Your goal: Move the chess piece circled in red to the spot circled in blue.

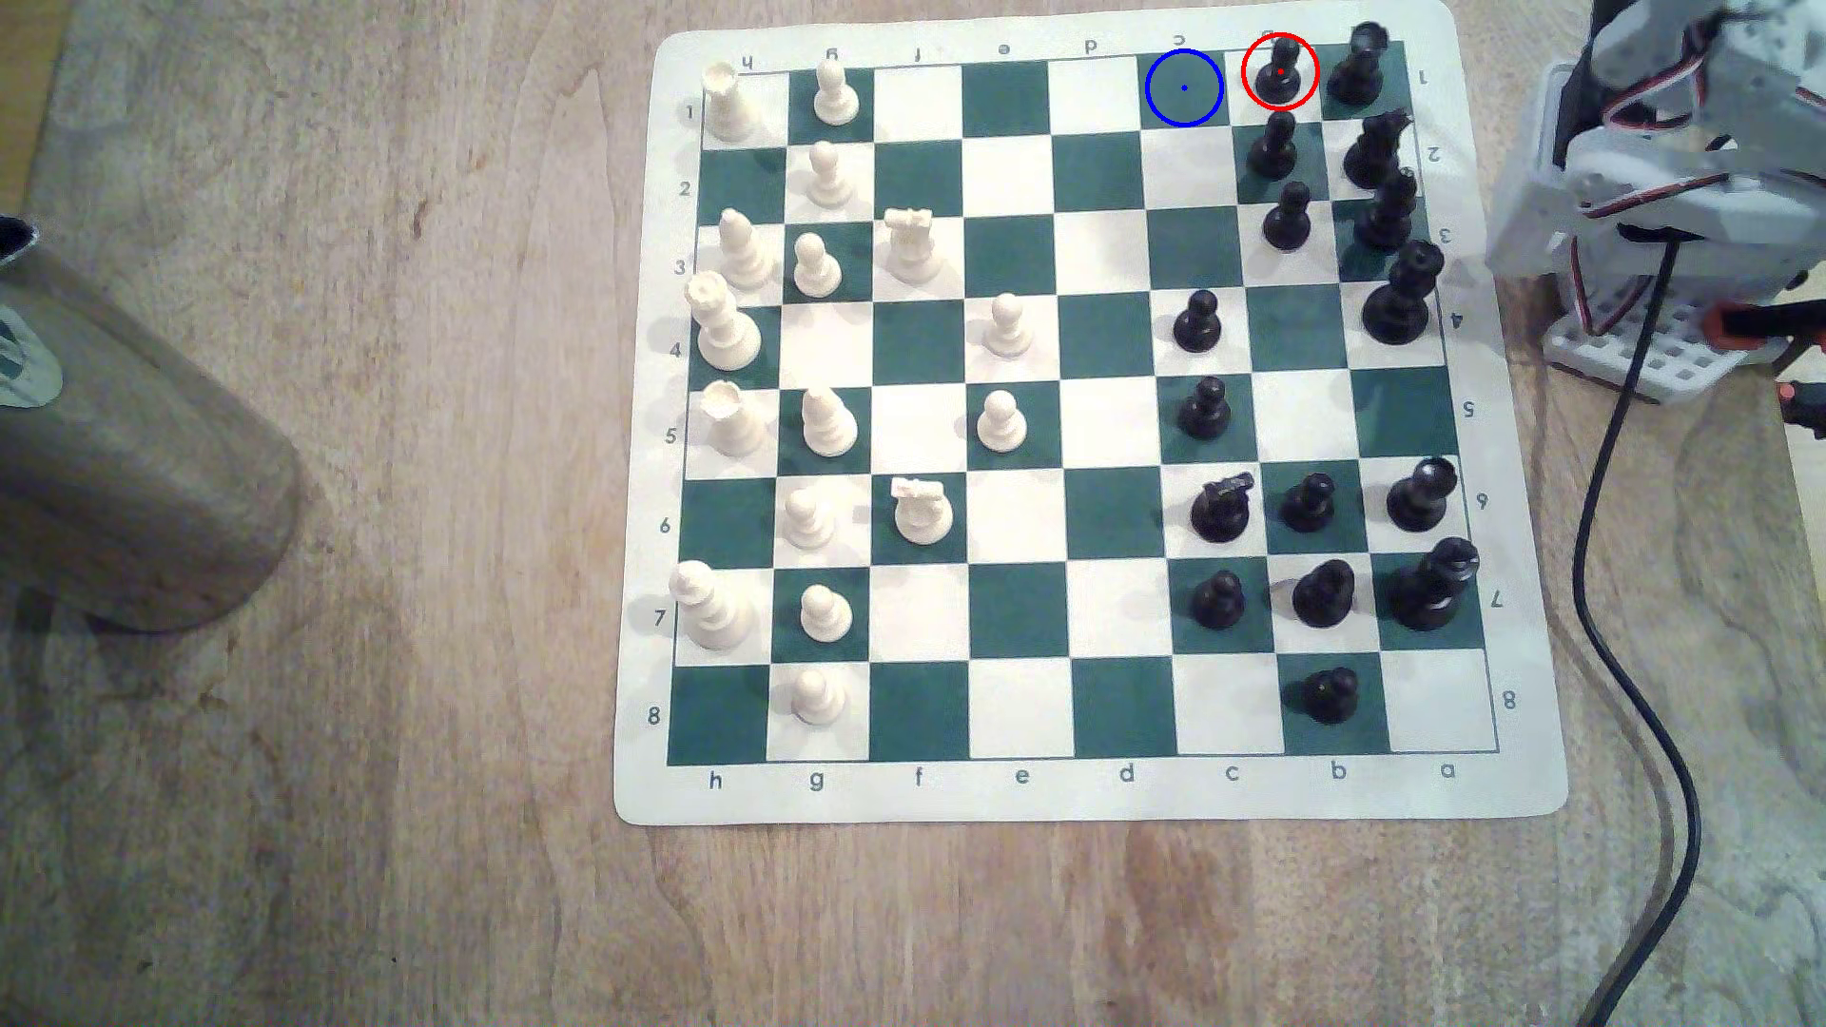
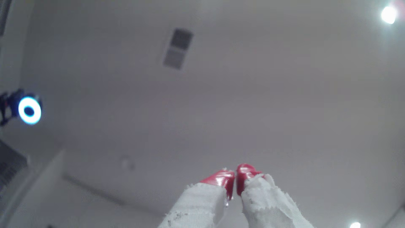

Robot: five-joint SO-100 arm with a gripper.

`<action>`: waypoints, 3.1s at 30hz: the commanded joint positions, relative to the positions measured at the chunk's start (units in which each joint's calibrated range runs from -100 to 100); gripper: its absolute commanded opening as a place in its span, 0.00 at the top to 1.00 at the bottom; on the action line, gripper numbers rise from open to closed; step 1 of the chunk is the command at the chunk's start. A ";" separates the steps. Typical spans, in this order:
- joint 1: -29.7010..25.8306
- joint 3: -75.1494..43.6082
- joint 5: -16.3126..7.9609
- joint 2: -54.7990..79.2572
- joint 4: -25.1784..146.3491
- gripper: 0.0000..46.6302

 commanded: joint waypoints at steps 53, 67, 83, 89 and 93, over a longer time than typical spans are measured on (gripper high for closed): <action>21.25 -26.97 -9.96 37.75 124.52 0.58; 19.30 -23.25 -11.09 42.25 119.52 0.62; 21.18 -23.16 -10.16 54.39 111.33 0.65; 20.71 -23.16 -10.31 55.83 110.27 0.66; 20.55 -23.34 -10.40 57.27 109.20 0.67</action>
